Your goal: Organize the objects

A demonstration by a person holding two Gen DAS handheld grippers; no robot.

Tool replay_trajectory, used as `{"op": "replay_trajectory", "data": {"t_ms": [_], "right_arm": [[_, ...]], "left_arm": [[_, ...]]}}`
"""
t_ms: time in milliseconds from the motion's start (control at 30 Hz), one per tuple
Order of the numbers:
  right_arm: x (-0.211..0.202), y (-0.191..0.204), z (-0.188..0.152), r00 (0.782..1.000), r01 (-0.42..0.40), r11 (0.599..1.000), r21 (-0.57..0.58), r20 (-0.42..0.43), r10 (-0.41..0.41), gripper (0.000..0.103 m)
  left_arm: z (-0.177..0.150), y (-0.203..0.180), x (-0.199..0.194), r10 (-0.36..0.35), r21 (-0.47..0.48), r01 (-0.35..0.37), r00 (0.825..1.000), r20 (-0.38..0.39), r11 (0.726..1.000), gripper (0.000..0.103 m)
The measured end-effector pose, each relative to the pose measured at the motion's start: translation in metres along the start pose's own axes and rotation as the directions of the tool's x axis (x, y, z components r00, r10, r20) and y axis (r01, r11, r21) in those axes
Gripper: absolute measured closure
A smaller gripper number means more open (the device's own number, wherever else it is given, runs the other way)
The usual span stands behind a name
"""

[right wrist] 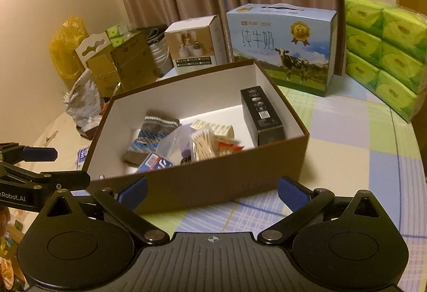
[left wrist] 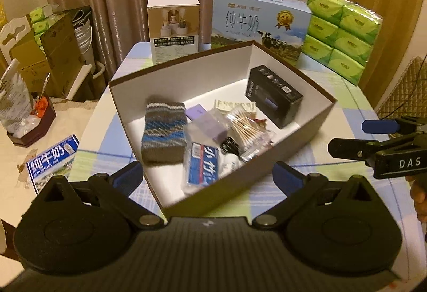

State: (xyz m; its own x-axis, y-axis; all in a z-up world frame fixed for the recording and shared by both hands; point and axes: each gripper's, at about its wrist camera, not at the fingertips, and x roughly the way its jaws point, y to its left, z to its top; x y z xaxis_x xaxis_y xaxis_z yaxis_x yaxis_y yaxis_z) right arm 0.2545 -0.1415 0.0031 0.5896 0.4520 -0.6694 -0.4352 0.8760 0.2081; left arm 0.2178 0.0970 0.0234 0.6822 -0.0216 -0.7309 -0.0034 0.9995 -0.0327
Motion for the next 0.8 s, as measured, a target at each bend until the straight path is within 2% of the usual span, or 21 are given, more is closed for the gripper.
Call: {"op": "replay_trajectory", "data": {"t_ms": [800], "right_arm": [[-0.089,-0.009,-0.066,1.000,0.017,0.999,0.040,-0.005,-0.016,0.002]], "left_arm": [[-0.070,-0.055,-0.067,-0.027,-0.041,0.026,0.999,-0.028,0.999,0.001]]}}
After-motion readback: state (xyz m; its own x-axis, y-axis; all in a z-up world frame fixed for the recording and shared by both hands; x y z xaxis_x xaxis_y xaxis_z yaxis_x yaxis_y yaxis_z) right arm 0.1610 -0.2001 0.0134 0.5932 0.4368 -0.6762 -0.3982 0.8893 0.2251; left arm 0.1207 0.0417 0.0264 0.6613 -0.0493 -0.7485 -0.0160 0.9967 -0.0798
